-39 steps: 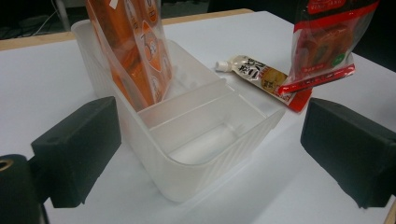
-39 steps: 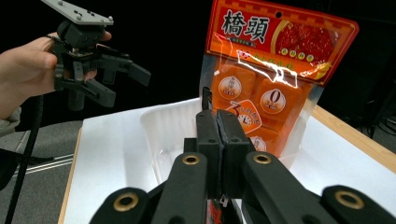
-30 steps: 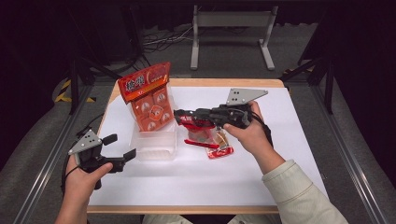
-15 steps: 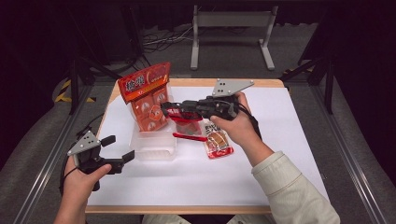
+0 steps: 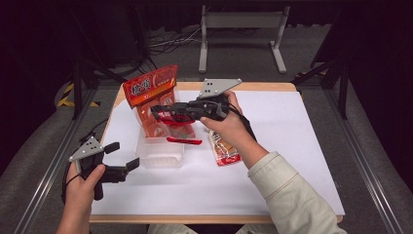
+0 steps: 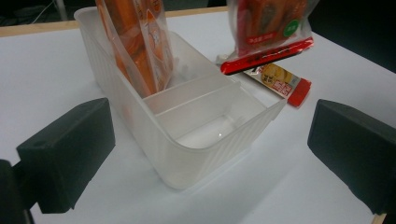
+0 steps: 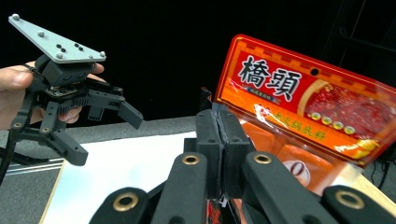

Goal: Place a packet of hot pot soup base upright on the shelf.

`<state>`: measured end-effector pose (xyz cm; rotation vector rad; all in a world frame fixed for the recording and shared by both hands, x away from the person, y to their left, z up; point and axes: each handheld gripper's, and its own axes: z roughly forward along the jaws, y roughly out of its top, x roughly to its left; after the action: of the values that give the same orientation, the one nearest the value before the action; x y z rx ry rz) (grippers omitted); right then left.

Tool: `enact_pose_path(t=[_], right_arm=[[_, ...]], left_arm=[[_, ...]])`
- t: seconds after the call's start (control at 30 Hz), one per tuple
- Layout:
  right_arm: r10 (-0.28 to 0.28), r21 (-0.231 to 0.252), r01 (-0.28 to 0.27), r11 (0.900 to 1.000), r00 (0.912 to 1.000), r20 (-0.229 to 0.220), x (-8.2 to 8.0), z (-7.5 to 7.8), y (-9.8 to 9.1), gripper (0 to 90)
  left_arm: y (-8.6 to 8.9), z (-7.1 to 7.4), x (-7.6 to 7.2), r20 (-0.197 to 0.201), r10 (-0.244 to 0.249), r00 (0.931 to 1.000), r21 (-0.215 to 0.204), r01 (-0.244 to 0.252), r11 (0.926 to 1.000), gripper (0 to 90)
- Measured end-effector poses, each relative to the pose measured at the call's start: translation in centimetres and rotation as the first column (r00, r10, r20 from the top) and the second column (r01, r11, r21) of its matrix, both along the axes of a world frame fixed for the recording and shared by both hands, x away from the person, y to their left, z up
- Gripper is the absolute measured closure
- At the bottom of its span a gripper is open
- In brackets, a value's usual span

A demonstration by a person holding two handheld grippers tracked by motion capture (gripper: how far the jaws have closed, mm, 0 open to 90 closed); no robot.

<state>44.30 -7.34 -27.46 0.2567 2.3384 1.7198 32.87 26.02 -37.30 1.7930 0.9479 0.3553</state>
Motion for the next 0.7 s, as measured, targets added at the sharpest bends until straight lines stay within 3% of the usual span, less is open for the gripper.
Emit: enact_pose_path(t=[0.27,0.47,0.7], right_arm=[[0.011,-0.004,-0.011,0.9999,0.9999,0.004,0.7,-0.4,1.5,89.3],[0.028,0.015,-0.028,0.9995,0.9995,0.014,1.2,-0.6,2.1,89.1],[0.036,0.015,-0.036,0.9992,0.9992,0.018,1.7,-1.2,2.8,89.2]], left_arm=[[0.1,0.0,0.0,0.000,0.002,1.0000,-0.006,-0.002,1.0000,1.5],[0.0,-0.2,0.0,-0.026,-0.009,0.9996,0.006,0.010,0.9999,1.5],[0.1,-0.1,-0.2,-0.018,-0.003,0.9998,-0.002,0.003,1.0000,1.4]])
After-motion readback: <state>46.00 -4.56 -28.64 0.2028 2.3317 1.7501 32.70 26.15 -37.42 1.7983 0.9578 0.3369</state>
